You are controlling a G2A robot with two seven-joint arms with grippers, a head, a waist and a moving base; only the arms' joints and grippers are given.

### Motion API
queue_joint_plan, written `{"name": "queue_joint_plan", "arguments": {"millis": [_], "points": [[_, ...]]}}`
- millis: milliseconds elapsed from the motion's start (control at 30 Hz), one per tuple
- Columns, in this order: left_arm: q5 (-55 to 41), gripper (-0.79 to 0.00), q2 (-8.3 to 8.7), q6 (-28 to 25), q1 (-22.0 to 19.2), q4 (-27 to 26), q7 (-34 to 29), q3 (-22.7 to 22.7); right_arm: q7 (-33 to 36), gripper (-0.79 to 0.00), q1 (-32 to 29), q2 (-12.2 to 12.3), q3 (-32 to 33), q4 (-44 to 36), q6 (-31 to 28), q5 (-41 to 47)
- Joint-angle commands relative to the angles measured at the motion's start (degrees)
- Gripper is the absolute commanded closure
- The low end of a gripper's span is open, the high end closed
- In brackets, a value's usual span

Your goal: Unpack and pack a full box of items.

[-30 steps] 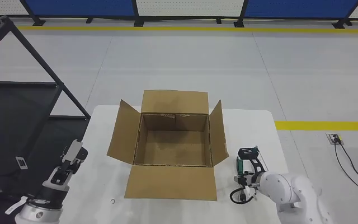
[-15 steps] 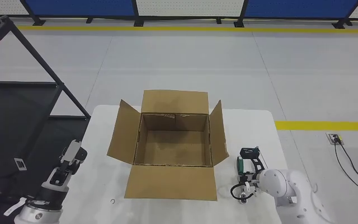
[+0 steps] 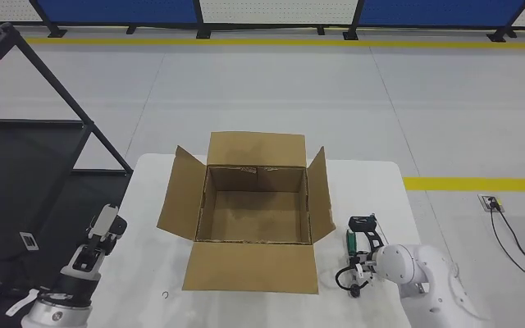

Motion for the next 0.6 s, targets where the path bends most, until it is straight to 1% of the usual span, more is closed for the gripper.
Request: {"name": "queue_joint_plan", "arguments": {"millis": [0, 167, 233, 267, 300, 333, 467, 567], "points": [[0.03, -0.785, 0.0, -0.03, -0.06, 0.06, 0.01, 0.04, 0.01, -0.268, 0.06, 0.03, -0.11, 0.08, 0.01, 0.06], [-0.02, -0.785, -0.01, -0.01, -0.21, 0.17, 0.11, 0.06, 0.85, -0.274, 0.77, 0.02, -1.0, 1.19, 0.07, 0.01], [-0.02, -0.785, -0.01, -0.11, -0.24, 0.23, 0.14, 0.07, 0.89, -0.246, 1.17, -0.03, -1.41, 1.86, 0.14, 0.13], [-0.03, -0.785, -0.01, -0.14, -0.25, 0.27, 0.14, 0.05, 0.87, -0.219, 1.35, -0.04, -1.56, 2.15, 0.2, 0.22], [-0.05, -0.785, -0.01, -0.16, -0.26, 0.28, 0.12, 0.02, 0.83, -0.148, 1.49, -0.05, -1.69, 2.39, 0.24, 0.28], [-0.07, -0.785, -0.01, -0.17, -0.26, 0.29, 0.09, -0.01, 0.81, 0.0, 1.62, -0.06, -1.77, 2.58, 0.36, 0.28], [-0.1, -0.785, 0.0, -0.24, -0.26, 0.29, -0.09, -0.12, -0.25, 0.0, 1.46, 0.08, -1.05, 1.58, 0.72, 0.52], [-0.2, -0.785, 0.01, -0.32, -0.29, 0.32, -0.3, -0.14, -0.63, 0.0, 0.32, 0.46, 0.92, -2.46, 1.32, 0.1]]}}
